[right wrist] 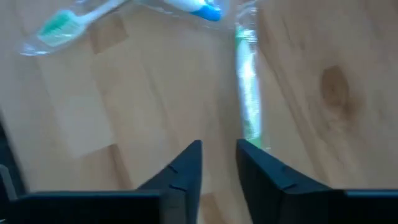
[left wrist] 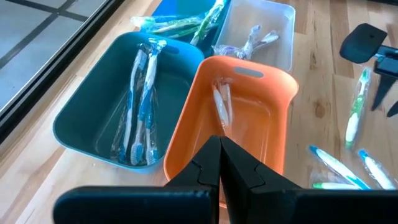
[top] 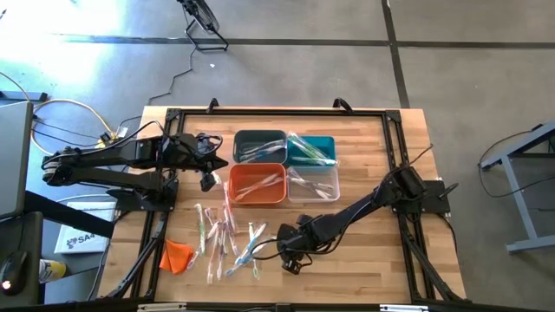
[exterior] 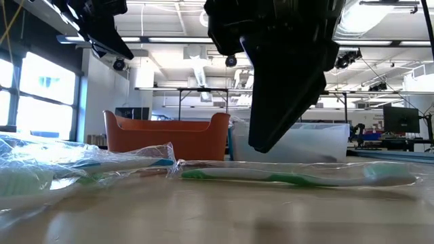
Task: Pick & Place Toothbrushes
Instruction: Put the green toothbrush into the right blue bin
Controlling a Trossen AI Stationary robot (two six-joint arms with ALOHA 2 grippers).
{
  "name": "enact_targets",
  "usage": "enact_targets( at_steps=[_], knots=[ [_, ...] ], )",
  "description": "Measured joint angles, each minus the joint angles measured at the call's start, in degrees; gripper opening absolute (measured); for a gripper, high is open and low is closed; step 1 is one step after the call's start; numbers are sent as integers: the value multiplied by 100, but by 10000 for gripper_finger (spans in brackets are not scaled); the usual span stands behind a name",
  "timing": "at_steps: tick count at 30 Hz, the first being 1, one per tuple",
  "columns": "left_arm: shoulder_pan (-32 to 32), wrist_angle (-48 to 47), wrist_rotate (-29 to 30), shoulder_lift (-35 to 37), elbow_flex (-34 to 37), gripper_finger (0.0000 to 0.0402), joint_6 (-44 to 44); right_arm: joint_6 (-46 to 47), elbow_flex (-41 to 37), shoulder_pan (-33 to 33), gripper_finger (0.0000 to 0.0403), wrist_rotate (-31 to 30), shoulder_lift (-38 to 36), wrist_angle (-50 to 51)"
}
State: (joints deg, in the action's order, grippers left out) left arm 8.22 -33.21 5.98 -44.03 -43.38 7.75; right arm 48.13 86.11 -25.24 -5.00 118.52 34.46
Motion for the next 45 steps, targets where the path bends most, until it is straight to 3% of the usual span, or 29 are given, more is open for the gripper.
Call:
enact_targets(
  at_steps=[5, 24, 28, 36, 45],
  knots=[
    [1, 4, 4, 0, 0, 0, 2, -96, 0, 20, 125, -262, 0, 230],
    [1, 4, 13, 2, 0, 0, -9, -328, 35, -112, 127, -431, 526, 271],
    [1, -2, 24, 2, -1, 0, -20, -253, 30, -122, 106, -566, 540, 279],
    [1, -44, 26, 2, -1, 0, -20, -279, 21, -115, 17, -536, 555, 274],
    [1, -179, 24, 0, 0, 0, -20, -184, -27, -107, 11, -336, 266, 494]
  ],
)
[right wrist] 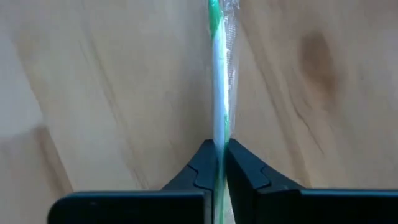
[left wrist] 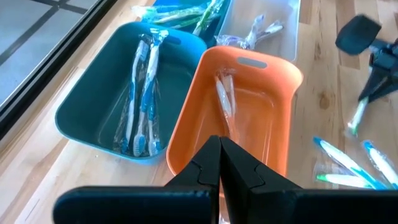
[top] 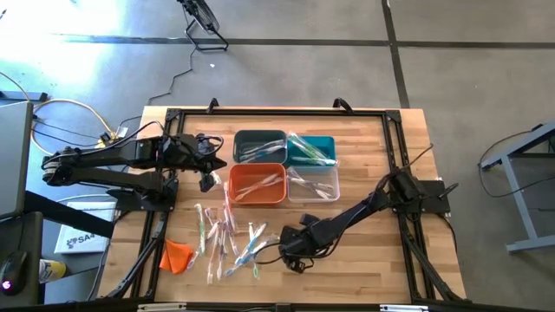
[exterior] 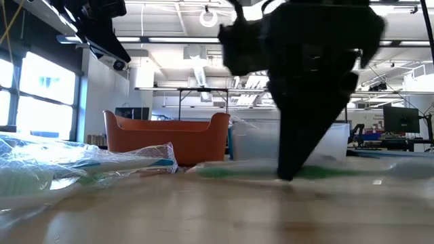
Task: Pick & Place Toothbrushes
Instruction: Put the green toothbrush into the right blue bin
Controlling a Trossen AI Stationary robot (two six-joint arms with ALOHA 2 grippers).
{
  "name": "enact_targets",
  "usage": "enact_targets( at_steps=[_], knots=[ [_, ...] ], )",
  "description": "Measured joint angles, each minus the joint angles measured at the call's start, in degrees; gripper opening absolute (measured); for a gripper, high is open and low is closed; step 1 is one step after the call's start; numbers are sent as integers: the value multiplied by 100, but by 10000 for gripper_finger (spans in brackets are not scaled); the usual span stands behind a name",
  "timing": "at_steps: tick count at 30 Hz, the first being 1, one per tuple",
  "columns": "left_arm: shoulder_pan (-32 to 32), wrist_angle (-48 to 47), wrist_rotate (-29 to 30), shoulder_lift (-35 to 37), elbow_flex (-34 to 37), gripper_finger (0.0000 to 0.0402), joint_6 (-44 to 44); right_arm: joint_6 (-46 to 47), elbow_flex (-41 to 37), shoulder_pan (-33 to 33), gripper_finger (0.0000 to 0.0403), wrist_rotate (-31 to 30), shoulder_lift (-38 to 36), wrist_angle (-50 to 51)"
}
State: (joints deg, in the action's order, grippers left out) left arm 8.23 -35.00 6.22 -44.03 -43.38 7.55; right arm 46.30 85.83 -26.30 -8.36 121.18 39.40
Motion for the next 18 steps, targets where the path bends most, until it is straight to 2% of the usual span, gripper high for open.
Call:
enact_targets(
  at_steps=[7, 18],
  knots=[
    [0, -150, 2, 0, 0, 0, 0, 34, 12, 59, 10, -318, -821, 610],
    [0, -157, 2, 0, -2, 0, 0, -23, 13, 495, 10, -1608, -2244, 1323]
  ],
)
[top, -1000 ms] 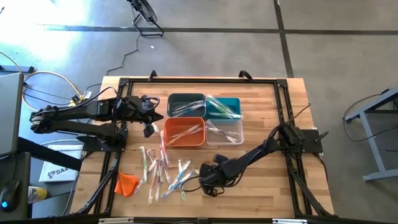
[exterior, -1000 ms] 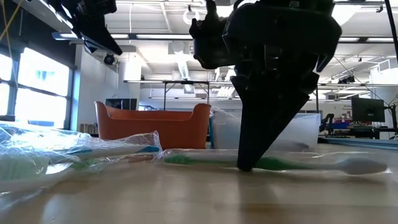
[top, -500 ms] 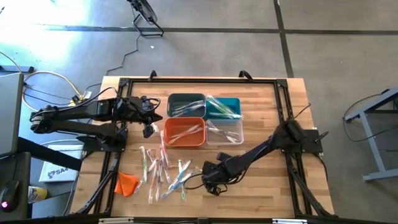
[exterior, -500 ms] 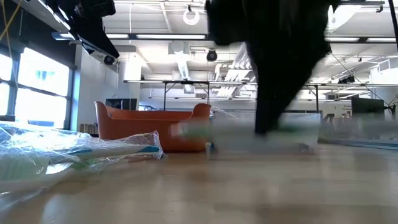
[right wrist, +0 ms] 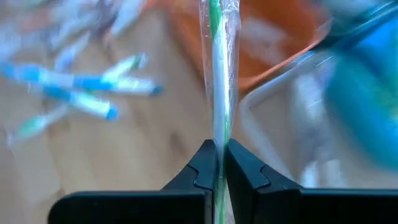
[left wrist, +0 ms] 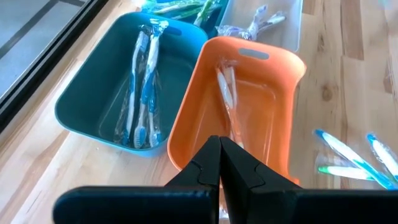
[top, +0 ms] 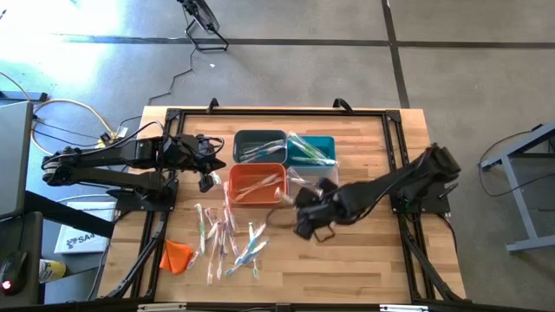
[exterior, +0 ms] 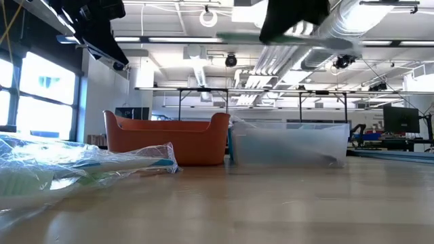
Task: Pick & Place Toothbrushes
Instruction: Put the green toothbrush into the right blue bin
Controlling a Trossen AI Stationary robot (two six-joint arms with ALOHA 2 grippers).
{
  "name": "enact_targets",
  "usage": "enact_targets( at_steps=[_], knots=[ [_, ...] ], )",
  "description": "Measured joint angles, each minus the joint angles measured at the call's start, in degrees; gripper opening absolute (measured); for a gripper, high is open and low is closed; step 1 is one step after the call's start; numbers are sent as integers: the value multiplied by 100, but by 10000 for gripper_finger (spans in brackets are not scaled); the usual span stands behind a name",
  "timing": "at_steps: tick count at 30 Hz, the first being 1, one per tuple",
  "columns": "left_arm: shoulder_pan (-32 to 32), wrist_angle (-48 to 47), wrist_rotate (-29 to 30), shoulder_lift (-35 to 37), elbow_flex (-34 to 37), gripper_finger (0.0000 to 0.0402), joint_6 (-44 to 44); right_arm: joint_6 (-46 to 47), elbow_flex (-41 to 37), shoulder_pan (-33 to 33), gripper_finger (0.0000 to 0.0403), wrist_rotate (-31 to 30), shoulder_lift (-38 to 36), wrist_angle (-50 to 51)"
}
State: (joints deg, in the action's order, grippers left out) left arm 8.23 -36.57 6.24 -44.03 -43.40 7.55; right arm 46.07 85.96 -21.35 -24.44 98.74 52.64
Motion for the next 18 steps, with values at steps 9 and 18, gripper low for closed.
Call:
enact_targets(
  at_steps=[9, 18],
  knots=[
    [0, 192, 63, 2, 0, 0, -137, -715, 5, 815, 10, -726, -733, 188],
    [0, 764, 76, 0, 0, 0, -195, -2025, 8, 1718, 10, -312, -789, 537]
  ],
)
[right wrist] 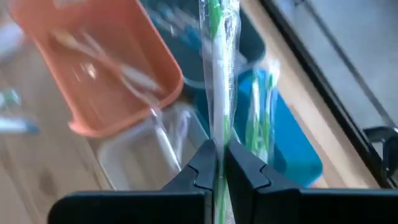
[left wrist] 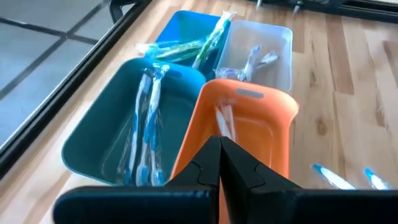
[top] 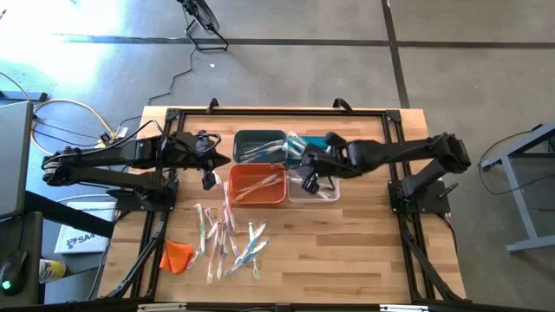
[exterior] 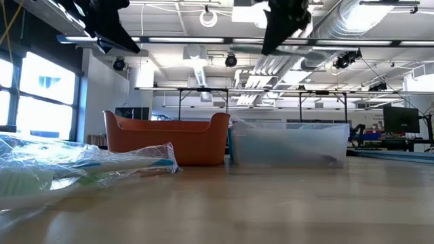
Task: Pick & Place Toothbrushes
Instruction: Put the green toothbrush into the right blue bin
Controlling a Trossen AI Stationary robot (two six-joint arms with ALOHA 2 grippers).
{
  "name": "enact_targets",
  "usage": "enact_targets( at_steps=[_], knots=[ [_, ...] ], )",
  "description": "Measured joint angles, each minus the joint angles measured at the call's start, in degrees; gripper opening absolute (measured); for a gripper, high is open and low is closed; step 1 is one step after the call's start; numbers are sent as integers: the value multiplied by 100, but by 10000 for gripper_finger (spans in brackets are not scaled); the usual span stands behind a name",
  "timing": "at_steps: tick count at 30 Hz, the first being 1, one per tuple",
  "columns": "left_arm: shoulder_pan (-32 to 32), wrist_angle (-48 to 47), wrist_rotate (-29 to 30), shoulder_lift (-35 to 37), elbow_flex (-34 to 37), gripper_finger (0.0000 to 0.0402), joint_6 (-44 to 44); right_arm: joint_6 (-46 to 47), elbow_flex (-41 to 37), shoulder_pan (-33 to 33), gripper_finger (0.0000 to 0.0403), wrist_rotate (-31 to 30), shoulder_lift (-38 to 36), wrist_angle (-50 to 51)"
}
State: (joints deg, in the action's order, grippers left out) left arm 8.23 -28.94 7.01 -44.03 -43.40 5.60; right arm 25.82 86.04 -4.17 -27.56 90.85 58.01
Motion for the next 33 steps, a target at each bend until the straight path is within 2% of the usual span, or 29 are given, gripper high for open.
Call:
enact_targets(
  at_steps=[5, 8, 12, 18, 23, 33],
  knots=[
    [0, 96, 17, 2, 0, 0, -307, -822, 0, 606, 10, 556, 0, 572],
    [0, 246, 41, 0, 0, 0, -436, -1502, 0, 1082, 10, 1173, 0, 767],
    [0, 527, 332, 0, 0, 0, -434, -2432, 2, 1748, 10, 1977, 48, 767],
    [0, 881, 885, 0, 0, 0, -433, -3268, 4, 2576, 10, 2674, 156, 787],
    [0, 998, 1068, 0, 0, 0, -431, -3777, 4, 2924, 10, 3057, 446, 840],
    [0, 998, 1095, 0, 0, 0, -387, -4685, 4, 2932, 10, 3221, 1360, 891]
  ],
)
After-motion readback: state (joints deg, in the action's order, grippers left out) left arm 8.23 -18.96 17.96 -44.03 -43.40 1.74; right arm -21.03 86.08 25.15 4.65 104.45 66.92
